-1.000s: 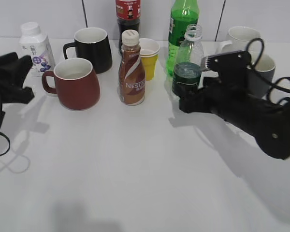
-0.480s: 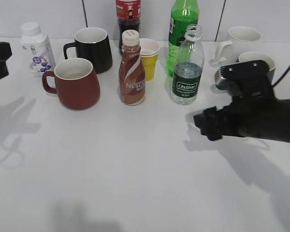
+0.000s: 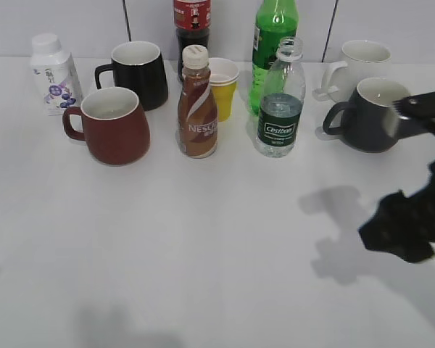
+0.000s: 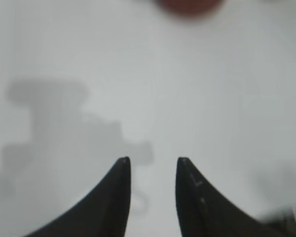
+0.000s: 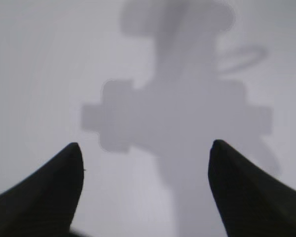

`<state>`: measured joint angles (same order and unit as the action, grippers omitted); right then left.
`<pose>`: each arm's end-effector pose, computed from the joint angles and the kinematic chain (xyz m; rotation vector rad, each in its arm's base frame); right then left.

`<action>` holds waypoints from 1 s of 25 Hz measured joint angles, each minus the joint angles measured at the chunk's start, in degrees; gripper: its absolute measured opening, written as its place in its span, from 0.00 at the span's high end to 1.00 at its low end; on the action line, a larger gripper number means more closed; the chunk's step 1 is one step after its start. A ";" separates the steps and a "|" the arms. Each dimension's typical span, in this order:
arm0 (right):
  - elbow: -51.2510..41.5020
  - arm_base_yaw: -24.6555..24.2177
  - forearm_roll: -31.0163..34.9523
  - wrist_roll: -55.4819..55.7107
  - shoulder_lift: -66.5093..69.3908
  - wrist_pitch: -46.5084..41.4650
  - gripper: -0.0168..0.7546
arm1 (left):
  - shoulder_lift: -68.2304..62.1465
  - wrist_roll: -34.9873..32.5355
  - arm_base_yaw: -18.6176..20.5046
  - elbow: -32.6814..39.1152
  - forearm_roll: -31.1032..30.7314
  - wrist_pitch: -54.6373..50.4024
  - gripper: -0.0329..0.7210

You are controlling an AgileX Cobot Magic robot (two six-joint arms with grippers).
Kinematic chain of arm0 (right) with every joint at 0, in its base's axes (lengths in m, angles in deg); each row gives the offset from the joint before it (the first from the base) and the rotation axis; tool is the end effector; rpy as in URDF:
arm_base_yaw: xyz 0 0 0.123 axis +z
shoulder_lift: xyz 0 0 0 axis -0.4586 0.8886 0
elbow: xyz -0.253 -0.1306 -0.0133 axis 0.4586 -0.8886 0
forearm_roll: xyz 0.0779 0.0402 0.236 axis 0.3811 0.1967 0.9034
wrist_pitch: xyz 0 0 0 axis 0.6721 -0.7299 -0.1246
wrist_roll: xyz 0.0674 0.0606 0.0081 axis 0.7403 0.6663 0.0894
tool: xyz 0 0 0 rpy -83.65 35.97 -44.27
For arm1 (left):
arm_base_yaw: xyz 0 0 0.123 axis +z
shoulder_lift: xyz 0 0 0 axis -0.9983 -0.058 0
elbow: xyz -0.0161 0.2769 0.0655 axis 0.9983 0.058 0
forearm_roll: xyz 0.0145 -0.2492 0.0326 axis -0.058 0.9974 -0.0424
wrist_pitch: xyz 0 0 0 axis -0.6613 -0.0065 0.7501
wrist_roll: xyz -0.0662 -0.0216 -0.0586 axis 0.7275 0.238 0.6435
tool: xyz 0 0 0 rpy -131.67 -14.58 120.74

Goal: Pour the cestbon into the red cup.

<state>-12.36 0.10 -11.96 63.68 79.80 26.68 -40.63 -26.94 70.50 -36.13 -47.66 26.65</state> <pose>0.1870 0.1017 0.2247 -0.4935 2.6162 0.2614 0.1290 -0.0387 0.2910 0.2683 2.5372 -0.1577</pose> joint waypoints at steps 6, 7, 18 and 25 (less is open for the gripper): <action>0.00 0.00 2.61 0.15 -13.63 -12.20 0.21 | 12.95 0.00 0.00 1.55 -0.17 -12.29 0.64; 0.00 0.00 2.65 0.15 -16.21 -13.81 0.21 | 15.44 0.00 0.00 2.36 -0.17 -12.68 0.64; -6.88 0.00 2.58 1.96 -40.26 -23.29 0.21 | 30.54 -4.16 0.00 7.55 -1.00 -9.11 0.64; -7.81 0.00 -1.58 2.44 -49.66 -25.43 0.21 | 30.84 -4.54 0.00 8.60 -1.00 -7.63 0.64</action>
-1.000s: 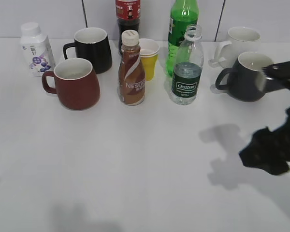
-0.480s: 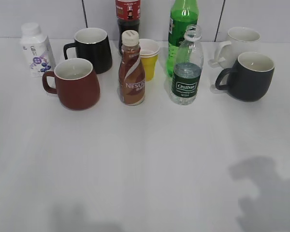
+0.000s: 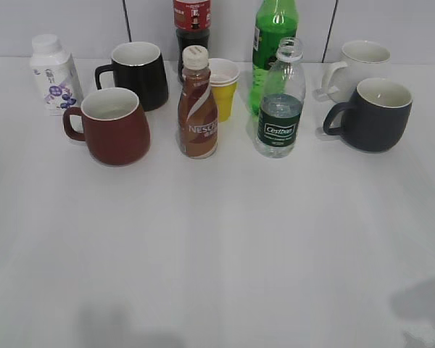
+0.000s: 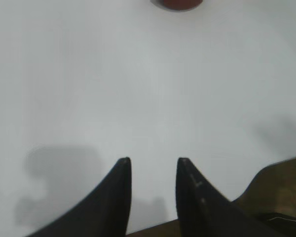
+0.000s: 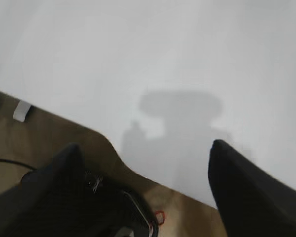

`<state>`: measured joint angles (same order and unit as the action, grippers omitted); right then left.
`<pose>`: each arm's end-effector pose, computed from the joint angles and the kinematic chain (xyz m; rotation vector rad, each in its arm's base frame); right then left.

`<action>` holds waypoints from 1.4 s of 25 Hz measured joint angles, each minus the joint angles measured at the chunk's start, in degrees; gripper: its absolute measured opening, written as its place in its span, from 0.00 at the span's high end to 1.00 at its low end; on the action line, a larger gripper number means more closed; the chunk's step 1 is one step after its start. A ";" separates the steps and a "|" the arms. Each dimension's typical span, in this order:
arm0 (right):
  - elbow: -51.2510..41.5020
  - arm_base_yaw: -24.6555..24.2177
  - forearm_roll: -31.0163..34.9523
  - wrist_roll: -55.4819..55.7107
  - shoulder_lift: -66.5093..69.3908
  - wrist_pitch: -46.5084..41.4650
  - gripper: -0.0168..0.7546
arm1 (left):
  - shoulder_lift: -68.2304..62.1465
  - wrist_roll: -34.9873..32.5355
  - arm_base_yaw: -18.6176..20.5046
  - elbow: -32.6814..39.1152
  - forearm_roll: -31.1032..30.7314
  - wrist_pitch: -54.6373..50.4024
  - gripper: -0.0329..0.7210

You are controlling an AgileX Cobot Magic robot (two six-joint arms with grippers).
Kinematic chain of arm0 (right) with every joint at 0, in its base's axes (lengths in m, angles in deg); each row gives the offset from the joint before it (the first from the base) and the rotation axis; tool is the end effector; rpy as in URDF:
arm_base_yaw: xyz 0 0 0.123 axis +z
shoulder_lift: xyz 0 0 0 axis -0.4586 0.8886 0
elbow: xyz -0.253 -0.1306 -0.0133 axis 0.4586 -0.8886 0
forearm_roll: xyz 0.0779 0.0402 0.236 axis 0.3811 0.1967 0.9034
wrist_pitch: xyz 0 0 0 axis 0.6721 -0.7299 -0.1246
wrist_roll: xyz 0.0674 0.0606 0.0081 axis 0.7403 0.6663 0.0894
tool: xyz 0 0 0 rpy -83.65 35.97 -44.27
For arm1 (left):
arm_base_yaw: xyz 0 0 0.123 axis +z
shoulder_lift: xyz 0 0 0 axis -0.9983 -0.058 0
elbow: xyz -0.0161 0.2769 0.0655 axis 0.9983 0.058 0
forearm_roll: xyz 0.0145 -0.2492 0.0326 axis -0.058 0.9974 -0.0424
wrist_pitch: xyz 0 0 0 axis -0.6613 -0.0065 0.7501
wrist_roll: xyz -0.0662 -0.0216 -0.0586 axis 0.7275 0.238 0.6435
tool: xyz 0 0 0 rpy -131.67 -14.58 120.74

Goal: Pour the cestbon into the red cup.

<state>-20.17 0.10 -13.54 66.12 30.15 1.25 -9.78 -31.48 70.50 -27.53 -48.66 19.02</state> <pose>0.0416 0.0266 0.2736 -0.4499 2.3362 0.3479 0.0328 -0.0095 0.2819 0.3380 2.2677 -0.1395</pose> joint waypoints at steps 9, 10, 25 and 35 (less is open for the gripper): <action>0.00 0.00 -2.91 -0.09 -0.85 -0.12 0.21 | 0.00 0.00 0.00 0.00 -0.32 0.03 0.64; 0.00 0.00 -2.98 -0.09 -0.85 -0.15 0.21 | 0.00 0.00 0.00 0.00 -0.32 0.03 0.64; 0.00 -1.47 -2.88 -0.16 -0.99 -0.28 0.22 | 0.26 0.00 0.63 0.00 -0.32 0.03 0.64; -0.07 -28.30 -2.74 -0.24 -6.99 -0.34 0.22 | 13.70 0.00 12.63 0.00 -0.35 0.09 0.64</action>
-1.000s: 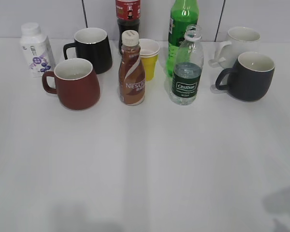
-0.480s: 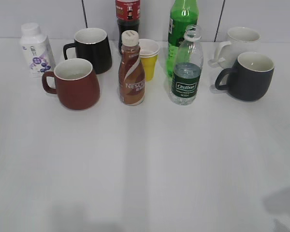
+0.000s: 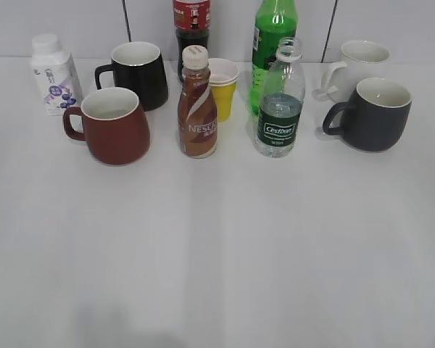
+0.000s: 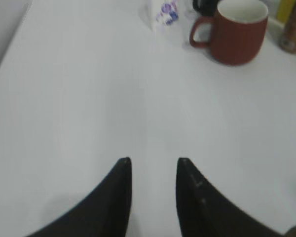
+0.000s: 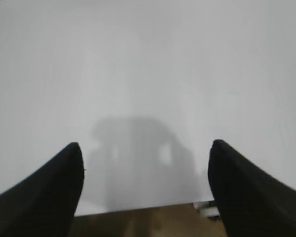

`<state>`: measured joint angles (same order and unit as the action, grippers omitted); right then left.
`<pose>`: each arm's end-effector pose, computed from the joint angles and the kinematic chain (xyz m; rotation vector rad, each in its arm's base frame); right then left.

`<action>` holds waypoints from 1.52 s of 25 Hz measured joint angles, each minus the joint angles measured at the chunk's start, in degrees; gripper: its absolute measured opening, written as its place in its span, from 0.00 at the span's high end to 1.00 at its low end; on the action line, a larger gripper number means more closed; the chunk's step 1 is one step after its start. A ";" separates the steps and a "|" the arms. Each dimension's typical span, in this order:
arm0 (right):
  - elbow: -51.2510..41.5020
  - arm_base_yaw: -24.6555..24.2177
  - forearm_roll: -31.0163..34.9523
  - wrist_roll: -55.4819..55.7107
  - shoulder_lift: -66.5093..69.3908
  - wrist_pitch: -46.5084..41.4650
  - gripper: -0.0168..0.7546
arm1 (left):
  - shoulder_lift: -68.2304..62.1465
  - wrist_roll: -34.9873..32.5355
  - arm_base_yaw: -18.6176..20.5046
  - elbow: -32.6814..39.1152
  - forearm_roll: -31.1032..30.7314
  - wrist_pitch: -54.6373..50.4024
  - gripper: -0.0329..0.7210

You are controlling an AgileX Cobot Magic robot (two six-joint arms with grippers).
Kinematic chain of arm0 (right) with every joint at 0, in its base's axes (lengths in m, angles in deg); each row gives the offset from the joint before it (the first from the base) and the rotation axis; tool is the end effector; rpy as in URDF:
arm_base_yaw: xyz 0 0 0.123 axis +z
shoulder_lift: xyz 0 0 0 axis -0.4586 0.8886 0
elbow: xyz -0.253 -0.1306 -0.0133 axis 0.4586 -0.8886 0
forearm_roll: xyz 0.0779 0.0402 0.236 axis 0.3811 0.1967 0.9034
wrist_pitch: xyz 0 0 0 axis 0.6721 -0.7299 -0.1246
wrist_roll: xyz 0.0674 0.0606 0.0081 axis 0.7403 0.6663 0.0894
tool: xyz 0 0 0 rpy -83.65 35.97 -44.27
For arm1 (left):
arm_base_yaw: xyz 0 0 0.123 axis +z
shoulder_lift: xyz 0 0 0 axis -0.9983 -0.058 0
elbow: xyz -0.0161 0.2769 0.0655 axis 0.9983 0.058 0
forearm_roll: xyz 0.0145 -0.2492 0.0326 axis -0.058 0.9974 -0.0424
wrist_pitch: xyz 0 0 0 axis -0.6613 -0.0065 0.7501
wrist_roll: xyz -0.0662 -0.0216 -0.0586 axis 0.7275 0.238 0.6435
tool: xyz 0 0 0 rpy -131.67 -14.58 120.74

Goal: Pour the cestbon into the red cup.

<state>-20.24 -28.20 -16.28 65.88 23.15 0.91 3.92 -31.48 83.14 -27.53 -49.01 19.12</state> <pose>0.0302 0.0003 0.2776 0.1131 2.2363 0.0503 -0.0044 0.0008 0.2856 0.0768 2.0466 -0.0226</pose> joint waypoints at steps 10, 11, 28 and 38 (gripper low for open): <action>0.00 -0.57 -0.13 0.00 -13.11 -0.09 0.22 | 1.94 0.00 0.66 0.00 0.00 0.02 0.64; 0.00 -0.44 -0.20 0.00 -13.18 -0.09 0.22 | 1.94 0.00 0.66 0.00 0.00 0.02 0.64; 0.00 2.70 -0.61 0.00 -13.18 -0.09 0.22 | 1.94 0.00 0.66 0.12 0.00 -0.03 0.64; 0.00 2.70 -0.61 -1.25 -13.18 -0.09 0.22 | 1.94 0.00 0.66 0.17 0.00 -0.03 0.64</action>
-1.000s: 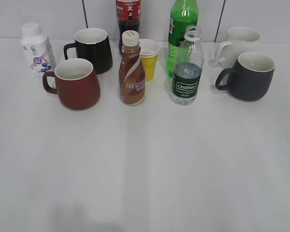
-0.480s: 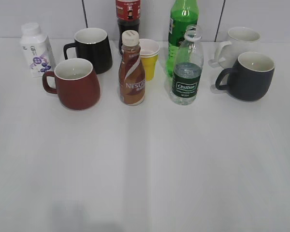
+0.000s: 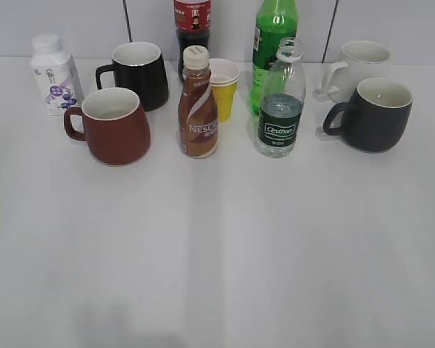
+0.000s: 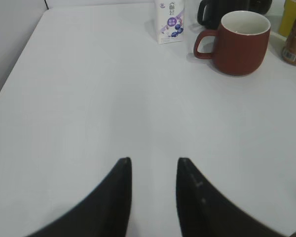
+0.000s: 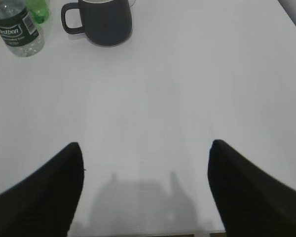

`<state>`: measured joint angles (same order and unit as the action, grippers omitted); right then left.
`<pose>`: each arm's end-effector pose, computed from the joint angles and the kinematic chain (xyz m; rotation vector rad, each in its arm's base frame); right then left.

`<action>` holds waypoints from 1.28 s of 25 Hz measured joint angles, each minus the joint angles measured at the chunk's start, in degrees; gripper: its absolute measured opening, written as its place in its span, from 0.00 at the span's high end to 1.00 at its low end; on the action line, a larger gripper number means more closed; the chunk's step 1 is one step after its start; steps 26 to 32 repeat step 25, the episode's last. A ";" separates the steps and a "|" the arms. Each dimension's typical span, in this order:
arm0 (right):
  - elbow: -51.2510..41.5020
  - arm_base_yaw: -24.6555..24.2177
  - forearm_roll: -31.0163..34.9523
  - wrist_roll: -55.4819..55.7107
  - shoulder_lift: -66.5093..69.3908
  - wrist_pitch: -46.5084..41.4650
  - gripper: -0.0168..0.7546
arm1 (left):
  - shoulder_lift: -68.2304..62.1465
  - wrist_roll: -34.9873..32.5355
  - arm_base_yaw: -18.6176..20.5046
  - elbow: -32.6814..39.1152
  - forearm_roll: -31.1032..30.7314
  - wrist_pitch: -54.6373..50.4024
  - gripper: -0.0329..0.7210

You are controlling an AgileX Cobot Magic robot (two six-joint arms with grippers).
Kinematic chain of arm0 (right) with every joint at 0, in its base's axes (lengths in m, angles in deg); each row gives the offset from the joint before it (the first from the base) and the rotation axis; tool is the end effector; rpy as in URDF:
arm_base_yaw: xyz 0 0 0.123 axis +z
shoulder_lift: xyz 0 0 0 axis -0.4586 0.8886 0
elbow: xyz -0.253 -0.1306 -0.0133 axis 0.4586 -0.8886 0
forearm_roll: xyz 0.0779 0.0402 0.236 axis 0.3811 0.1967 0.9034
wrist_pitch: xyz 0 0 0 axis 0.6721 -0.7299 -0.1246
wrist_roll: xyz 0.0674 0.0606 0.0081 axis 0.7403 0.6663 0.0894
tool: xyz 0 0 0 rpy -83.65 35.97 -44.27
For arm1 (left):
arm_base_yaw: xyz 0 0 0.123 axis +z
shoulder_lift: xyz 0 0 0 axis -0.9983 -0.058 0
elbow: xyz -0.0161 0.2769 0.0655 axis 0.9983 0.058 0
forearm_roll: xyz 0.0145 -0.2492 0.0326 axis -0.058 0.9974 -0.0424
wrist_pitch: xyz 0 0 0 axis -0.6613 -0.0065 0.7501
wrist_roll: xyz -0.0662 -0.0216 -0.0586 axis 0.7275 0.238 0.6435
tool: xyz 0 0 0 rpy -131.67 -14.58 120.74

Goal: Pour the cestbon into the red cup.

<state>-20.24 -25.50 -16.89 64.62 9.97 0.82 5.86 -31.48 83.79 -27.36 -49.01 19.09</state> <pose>-0.0059 -0.0003 0.2803 0.0312 2.0105 0.0597 -0.0095 0.0010 0.2845 0.0641 2.0166 -0.0160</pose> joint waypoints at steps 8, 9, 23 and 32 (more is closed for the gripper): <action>0.00 0.00 0.00 -2.48 0.00 0.00 0.22 | 0.01 0.00 0.00 0.11 0.00 0.00 0.64; 0.00 0.00 0.00 -2.52 0.00 0.00 0.22 | 0.01 0.00 0.00 0.11 0.00 0.00 0.64; 0.00 0.00 0.00 -2.59 0.00 0.00 0.22 | 0.01 0.00 0.00 0.11 0.03 0.00 0.64; 0.00 0.00 0.00 -2.59 0.00 0.00 0.22 | 0.01 0.00 0.00 0.11 0.03 0.00 0.64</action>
